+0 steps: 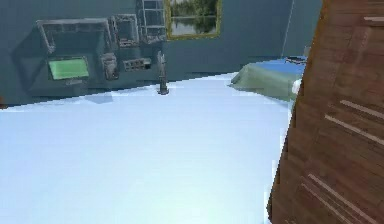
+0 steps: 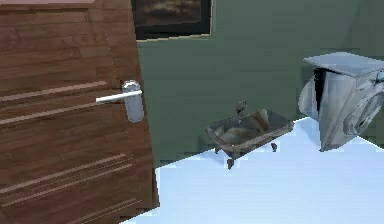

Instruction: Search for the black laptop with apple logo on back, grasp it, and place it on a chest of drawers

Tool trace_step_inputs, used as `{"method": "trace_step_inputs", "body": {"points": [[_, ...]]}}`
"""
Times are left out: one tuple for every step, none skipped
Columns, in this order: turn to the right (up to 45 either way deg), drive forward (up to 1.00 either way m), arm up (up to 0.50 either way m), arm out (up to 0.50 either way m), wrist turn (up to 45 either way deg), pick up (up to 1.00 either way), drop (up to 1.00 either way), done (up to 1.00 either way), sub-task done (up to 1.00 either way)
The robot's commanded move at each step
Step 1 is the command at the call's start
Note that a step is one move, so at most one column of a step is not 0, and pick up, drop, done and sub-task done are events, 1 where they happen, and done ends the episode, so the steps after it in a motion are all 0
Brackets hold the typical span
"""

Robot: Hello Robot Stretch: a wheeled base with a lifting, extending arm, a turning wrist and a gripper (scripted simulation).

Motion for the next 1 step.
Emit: {"method": "trace_step_inputs", "body": {"points": [[3.0, 0.00, 0.00, 0.00, 0.0, 0.00, 0.00, 0.00, 0.00]]}}
